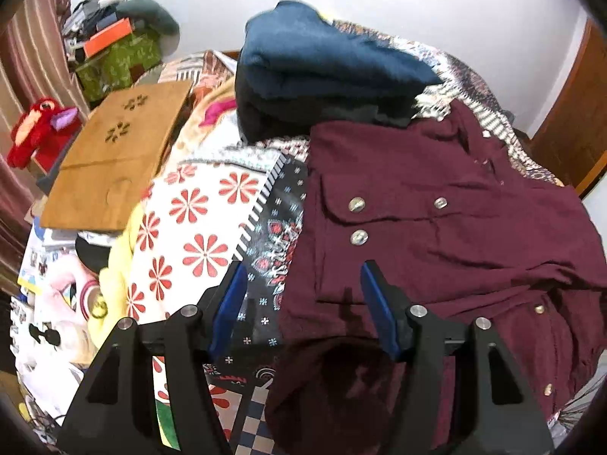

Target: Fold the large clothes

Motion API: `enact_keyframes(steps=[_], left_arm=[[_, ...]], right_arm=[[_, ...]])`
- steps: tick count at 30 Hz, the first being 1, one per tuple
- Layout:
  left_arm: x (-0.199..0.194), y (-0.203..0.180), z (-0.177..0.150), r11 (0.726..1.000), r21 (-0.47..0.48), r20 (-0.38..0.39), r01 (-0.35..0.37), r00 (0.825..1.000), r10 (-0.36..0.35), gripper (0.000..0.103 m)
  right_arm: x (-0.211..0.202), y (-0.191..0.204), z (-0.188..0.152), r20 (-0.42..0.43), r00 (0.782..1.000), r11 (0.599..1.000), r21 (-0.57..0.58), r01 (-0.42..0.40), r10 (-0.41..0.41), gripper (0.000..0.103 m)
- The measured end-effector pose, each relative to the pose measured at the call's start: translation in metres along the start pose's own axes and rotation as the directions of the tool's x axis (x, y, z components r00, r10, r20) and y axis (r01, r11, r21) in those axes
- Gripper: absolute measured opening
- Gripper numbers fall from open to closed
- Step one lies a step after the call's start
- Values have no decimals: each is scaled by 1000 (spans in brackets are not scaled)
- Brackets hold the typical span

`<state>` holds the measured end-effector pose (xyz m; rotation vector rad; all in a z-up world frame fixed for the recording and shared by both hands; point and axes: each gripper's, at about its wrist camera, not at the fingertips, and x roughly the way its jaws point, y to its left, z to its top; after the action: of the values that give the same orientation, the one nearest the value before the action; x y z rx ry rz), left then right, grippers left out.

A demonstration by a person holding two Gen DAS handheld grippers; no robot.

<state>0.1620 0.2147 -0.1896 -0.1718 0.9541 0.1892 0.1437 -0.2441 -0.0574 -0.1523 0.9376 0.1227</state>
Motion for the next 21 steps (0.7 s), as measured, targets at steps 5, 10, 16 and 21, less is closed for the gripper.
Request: enact_keyframes(steps=[5, 10, 16, 21], left_arm=[[-24, -12, -1, 998, 46, 41, 43, 998, -45, 71], [-33, -16, -17, 995, 79, 24, 55, 998, -57, 87], [-17, 5, -47, 994, 5, -92, 110, 990, -109, 87], [-5, 24, -69, 980, -94, -154, 176, 970, -189, 87]], right_arm=[[-26, -10, -10, 29, 999, 1000, 23, -19, 19, 68], [-31, -16, -33, -24, 999, 997, 65, -38, 39, 68], [-22, -24, -71, -125, 982, 978, 171, -116, 139, 68], [-10, -25, -95, -183, 966, 961, 240, -136, 182, 68]])
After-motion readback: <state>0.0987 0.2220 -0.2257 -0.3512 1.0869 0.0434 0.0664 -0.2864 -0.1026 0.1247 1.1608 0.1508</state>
